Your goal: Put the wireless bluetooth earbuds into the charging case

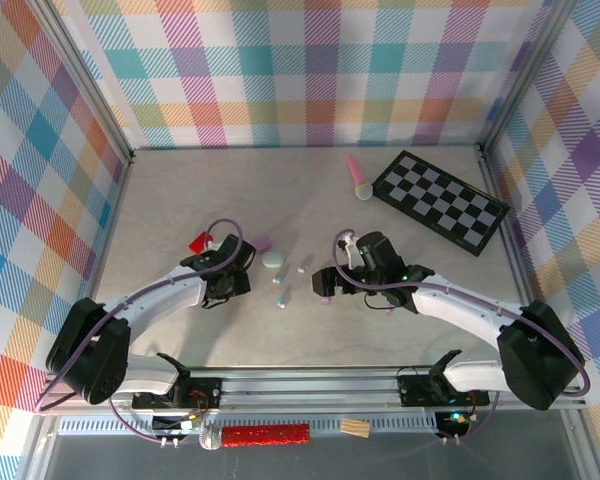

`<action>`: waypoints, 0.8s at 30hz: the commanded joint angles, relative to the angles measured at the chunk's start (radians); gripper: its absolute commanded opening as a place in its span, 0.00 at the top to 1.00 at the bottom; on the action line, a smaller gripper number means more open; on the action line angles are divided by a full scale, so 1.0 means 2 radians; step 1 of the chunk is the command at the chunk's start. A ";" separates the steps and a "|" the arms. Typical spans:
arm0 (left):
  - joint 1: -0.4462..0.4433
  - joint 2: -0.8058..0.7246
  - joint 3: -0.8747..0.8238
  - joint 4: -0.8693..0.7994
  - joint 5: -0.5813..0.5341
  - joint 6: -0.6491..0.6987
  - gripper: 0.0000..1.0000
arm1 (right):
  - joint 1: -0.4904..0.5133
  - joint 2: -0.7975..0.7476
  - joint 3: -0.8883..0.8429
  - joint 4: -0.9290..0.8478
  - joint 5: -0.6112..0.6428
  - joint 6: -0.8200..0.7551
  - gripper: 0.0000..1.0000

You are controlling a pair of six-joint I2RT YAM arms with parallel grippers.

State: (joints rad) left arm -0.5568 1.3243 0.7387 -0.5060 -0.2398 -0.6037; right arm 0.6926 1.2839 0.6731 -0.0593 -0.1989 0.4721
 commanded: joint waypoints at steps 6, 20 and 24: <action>-0.043 -0.037 -0.007 0.086 0.042 0.122 0.58 | -0.023 0.003 0.032 -0.004 -0.049 0.060 0.01; -0.086 -0.045 -0.001 0.221 0.252 0.301 0.58 | -0.075 -0.012 0.041 0.019 -0.179 0.134 0.03; -0.092 -0.040 -0.001 0.239 0.299 0.333 0.58 | -0.077 0.005 0.050 0.034 -0.215 0.167 0.08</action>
State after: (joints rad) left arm -0.7242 1.2354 0.7269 -0.0929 0.2321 -0.0303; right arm 0.5423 1.2766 0.7311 -0.0353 -0.5369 0.7483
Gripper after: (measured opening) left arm 0.424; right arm 0.926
